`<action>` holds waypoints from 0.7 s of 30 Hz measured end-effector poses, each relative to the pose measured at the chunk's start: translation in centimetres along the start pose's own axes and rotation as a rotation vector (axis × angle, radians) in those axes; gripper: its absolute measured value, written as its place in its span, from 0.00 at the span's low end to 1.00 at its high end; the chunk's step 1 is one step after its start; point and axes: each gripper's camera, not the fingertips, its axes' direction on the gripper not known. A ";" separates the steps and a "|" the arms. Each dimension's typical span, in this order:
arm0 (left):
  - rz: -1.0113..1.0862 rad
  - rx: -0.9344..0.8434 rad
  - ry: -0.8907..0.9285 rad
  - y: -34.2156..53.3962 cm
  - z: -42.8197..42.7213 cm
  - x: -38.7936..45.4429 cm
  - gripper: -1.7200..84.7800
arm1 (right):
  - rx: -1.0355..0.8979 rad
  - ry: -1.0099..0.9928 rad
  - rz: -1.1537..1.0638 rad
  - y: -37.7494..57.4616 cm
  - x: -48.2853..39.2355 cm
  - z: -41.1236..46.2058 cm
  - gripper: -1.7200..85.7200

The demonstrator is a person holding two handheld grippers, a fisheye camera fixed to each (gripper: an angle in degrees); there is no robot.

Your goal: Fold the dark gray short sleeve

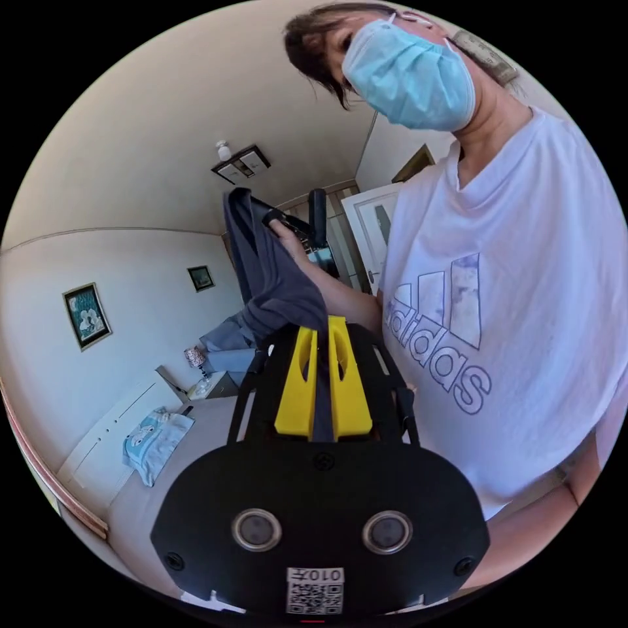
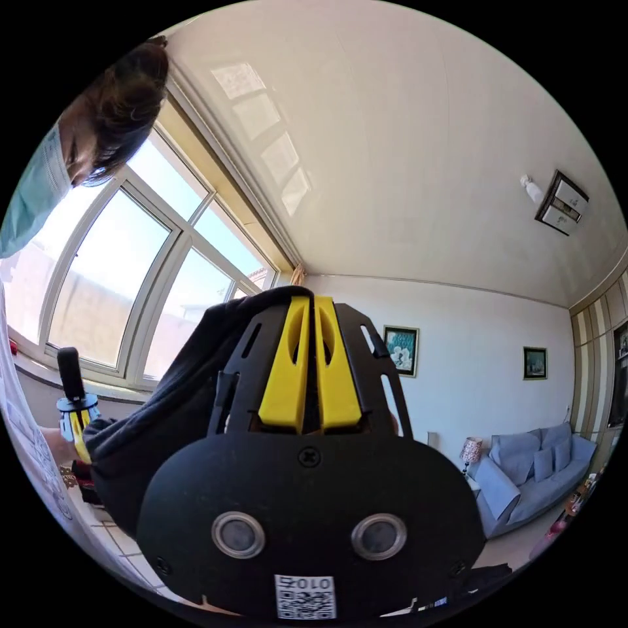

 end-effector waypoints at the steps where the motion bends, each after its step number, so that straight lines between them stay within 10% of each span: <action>1: 0.016 -0.017 0.013 -0.1 0.8 0.3 0.06 | -0.004 0.008 0.001 -0.3 -0.1 0.1 0.05; 21: -0.306 -0.158 -0.097 1.3 9.4 -3.8 0.12 | 0.090 0.162 0.073 -2.9 -3.6 -4.9 0.05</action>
